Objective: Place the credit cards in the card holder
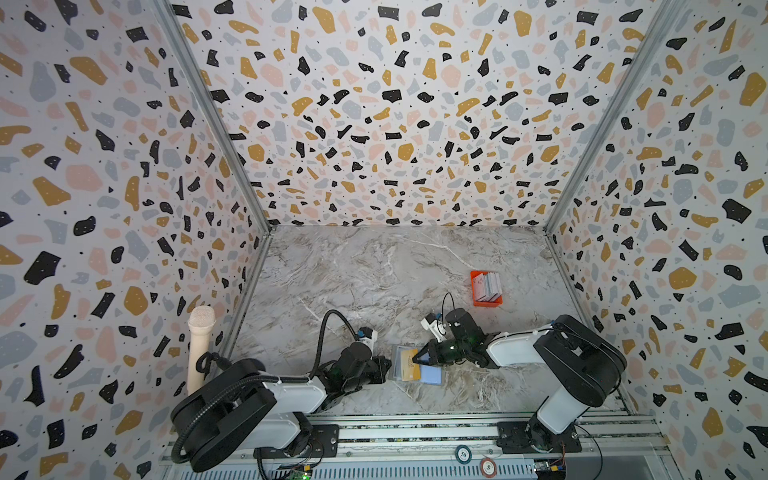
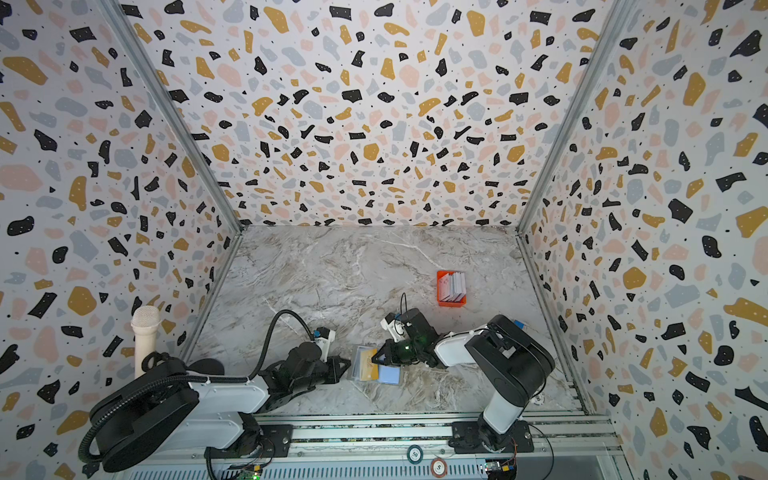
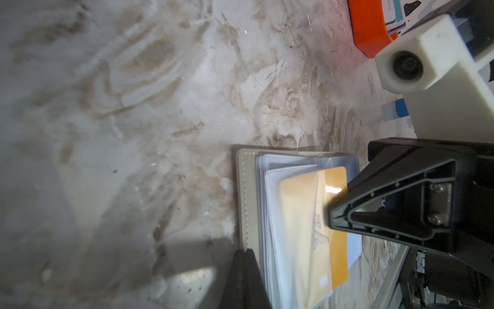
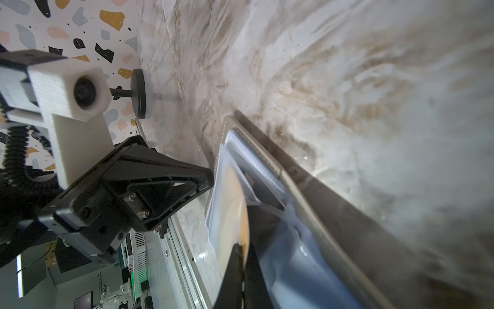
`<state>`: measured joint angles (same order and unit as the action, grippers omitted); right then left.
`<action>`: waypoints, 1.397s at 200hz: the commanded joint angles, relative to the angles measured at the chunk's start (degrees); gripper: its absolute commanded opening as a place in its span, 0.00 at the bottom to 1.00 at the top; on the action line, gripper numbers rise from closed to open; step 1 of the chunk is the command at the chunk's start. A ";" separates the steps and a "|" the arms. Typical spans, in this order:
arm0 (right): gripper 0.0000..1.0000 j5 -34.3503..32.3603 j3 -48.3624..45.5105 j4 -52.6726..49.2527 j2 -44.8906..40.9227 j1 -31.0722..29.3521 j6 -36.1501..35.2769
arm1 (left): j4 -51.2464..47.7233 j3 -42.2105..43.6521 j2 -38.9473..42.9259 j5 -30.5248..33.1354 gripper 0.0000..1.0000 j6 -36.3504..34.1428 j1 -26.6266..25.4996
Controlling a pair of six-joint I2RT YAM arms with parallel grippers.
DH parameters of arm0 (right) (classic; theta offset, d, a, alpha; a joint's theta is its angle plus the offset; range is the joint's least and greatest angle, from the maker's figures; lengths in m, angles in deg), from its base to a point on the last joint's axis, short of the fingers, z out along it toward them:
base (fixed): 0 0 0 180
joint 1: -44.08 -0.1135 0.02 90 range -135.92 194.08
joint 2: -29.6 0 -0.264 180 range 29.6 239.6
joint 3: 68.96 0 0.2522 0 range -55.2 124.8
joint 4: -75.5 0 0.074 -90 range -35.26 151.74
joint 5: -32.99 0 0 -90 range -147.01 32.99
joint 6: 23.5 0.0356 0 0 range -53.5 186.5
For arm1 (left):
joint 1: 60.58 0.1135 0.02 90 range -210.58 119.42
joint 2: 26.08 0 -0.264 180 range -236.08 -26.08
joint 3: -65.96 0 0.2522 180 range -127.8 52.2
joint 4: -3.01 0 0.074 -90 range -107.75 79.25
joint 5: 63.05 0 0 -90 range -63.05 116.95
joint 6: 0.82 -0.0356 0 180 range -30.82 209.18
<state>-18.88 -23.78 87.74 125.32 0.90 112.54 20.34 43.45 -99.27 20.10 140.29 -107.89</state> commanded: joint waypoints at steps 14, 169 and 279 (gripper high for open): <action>0.00 -6.35 0.35 -1.09 2.16 -3.02 2.56 | -1.80 2.06 3.14 -1.94 0.00 1.88 -1.11; 0.11 -22.49 4.54 -24.27 -14.34 -7.52 -7.30 | -10.31 -0.52 9.74 2.22 0.00 -0.05 -0.92; 0.00 -26.69 10.01 -26.00 -4.46 -12.18 -10.80 | -7.36 -0.84 3.64 0.58 0.00 -2.04 -0.87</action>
<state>-44.30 -15.45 63.22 120.21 -10.46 102.88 11.60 43.08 -93.71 21.63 139.31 -108.70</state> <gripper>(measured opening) 0.046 0.046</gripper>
